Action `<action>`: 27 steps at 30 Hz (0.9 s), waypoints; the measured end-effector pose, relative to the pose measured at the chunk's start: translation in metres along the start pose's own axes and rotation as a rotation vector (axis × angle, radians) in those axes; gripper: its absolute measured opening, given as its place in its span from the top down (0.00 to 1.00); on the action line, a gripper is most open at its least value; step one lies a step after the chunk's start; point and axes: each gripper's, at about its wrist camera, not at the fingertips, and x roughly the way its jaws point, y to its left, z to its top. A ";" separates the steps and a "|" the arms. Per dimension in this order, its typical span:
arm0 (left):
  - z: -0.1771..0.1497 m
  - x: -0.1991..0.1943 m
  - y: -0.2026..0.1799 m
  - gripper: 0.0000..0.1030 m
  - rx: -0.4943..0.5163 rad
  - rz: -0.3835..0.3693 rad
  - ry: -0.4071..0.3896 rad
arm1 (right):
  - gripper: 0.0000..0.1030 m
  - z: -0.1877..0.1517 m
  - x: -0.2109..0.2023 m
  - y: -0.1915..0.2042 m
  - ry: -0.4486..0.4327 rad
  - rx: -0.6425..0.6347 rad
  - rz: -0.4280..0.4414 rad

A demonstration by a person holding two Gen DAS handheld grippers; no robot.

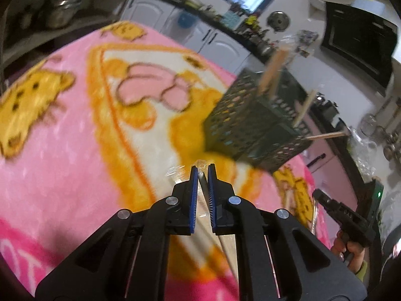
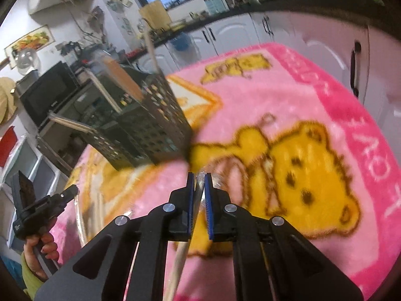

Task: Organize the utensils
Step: 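Lift both held chopsticks and carry them above the green caddy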

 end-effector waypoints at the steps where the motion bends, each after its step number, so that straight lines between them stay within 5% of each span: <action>1: 0.004 -0.004 -0.009 0.96 0.020 -0.016 -0.010 | 0.93 0.003 -0.005 0.006 -0.015 -0.014 0.005; 27: 0.037 -0.042 -0.132 0.97 0.279 -0.152 -0.171 | 0.94 0.038 -0.087 0.065 -0.300 -0.167 0.068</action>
